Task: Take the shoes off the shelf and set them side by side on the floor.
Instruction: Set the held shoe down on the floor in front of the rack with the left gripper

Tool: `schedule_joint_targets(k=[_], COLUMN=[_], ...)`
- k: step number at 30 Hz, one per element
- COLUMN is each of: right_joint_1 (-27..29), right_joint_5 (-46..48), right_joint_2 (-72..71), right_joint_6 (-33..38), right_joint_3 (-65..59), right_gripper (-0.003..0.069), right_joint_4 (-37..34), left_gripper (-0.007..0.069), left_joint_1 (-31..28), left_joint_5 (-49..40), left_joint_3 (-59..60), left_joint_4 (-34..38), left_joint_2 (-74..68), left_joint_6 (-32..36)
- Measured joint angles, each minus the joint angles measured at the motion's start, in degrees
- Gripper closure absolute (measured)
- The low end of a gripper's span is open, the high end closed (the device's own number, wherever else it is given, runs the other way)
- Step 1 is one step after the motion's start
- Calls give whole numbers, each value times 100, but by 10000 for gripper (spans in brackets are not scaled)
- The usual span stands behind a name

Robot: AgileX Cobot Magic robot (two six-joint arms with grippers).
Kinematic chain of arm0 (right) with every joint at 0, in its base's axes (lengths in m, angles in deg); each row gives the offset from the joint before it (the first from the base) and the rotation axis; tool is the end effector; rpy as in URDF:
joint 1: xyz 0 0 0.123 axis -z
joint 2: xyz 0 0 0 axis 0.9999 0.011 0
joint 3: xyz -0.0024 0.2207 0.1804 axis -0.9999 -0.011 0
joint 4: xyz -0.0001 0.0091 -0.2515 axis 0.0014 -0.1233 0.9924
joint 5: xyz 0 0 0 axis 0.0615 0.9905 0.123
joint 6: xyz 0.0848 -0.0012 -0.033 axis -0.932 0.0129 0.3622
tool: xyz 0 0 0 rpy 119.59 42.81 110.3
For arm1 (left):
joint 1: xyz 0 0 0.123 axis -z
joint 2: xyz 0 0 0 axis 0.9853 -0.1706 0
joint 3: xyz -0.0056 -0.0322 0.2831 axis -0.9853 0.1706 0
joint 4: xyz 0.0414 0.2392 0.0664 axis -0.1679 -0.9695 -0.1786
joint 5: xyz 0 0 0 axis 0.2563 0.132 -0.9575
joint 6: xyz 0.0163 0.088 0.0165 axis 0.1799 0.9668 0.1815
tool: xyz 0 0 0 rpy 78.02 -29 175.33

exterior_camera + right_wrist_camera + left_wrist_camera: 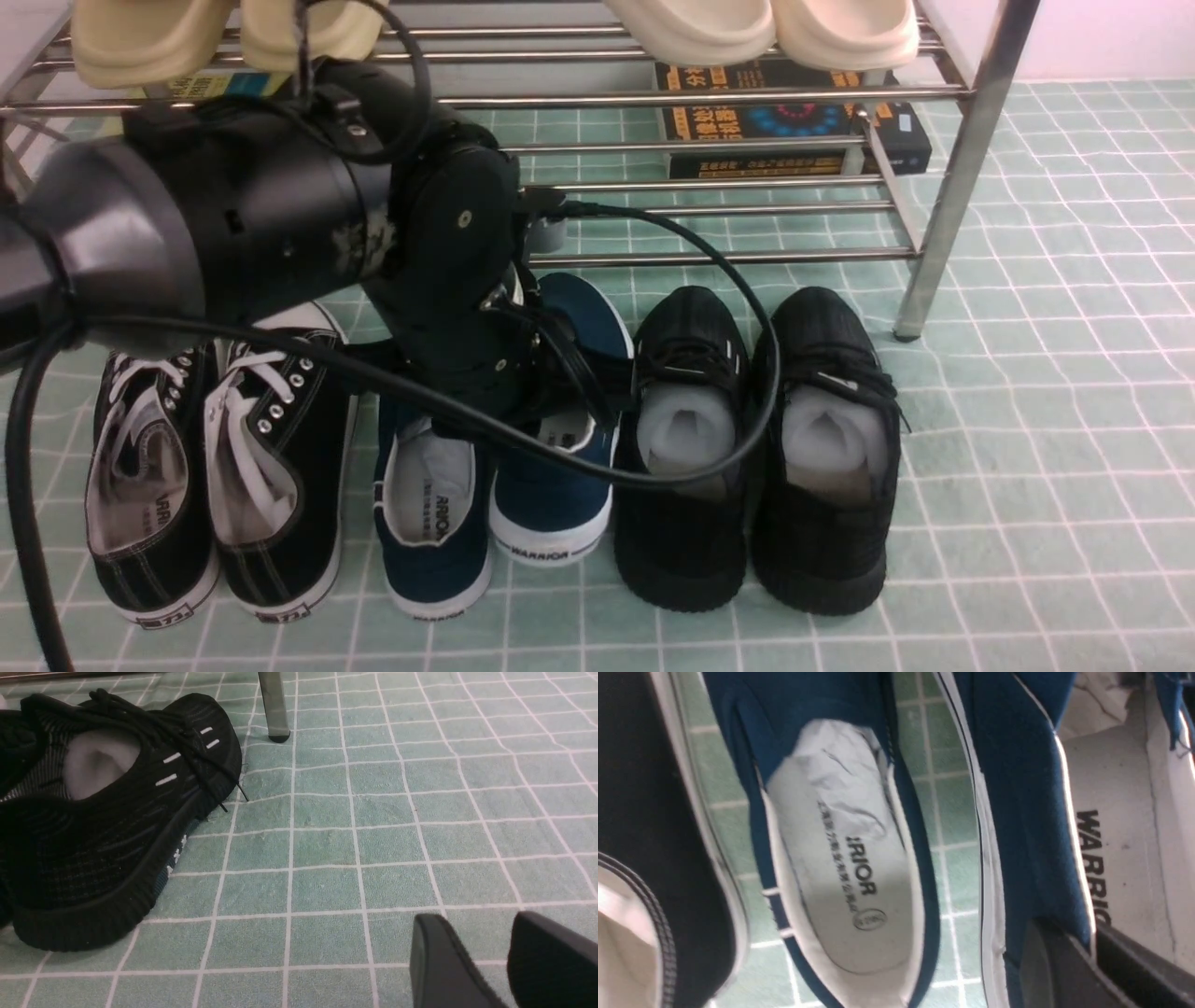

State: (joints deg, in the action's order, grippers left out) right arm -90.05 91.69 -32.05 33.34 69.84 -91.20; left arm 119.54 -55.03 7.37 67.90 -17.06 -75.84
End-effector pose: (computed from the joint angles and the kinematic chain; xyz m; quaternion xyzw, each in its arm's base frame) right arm 0.0518 0.0039 0.1740 0.0355 0.8065 0.0550 0.5876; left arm 0.2653 -0.2030 0.2795 0.0855 0.9763 -0.0541 0.1915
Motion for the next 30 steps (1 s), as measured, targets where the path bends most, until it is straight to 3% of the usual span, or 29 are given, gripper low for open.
schedule_joint_targets(k=[13, 16, 24, 30], right_joint_1=[0, 0, 0, 0], right_joint_5=[0, 0, 0, 0], right_joint_2=[0, 0, 0, 0], right_joint_6=[0, 0, 0, 0], right_joint_3=[0, 0, 0, 0], right_gripper=[419, 419, 419, 419], right_joint_4=[0, 0, 0, 0], left_gripper=[560, 525, 291, 268], left_joint_1=[6, 11, 11, 11], left_joint_5=[128, 116, -125, -788], left_joint_3=[0, 0, -537, -1174], left_joint_4=[-262, -209, -147, -639], left_joint_2=[-607, -670, -453, 304], left_joint_6=[-168, -244, -280, -257])
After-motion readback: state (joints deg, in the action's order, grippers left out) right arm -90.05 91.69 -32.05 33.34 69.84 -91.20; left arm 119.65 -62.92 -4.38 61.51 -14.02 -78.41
